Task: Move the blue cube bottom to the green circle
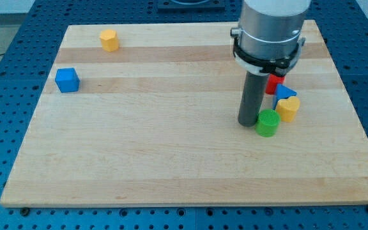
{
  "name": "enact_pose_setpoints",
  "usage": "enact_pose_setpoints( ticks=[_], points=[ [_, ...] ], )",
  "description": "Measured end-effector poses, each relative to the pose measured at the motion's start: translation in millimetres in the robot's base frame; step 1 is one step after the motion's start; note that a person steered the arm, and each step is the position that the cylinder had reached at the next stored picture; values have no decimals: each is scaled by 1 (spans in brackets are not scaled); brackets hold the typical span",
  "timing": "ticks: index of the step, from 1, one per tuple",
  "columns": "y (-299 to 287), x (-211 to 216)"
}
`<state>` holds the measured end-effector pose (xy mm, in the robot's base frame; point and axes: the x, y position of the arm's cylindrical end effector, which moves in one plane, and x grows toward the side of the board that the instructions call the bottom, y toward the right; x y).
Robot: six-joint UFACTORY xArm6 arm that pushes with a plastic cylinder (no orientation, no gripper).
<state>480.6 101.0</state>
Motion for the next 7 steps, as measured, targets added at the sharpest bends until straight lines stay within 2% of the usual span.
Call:
enact_pose_setpoints(
  ticks=[3,4,5,7],
  points=[
    [31,15],
    [-33,-16],
    [-63,-122],
    [-293,-159]
  ],
)
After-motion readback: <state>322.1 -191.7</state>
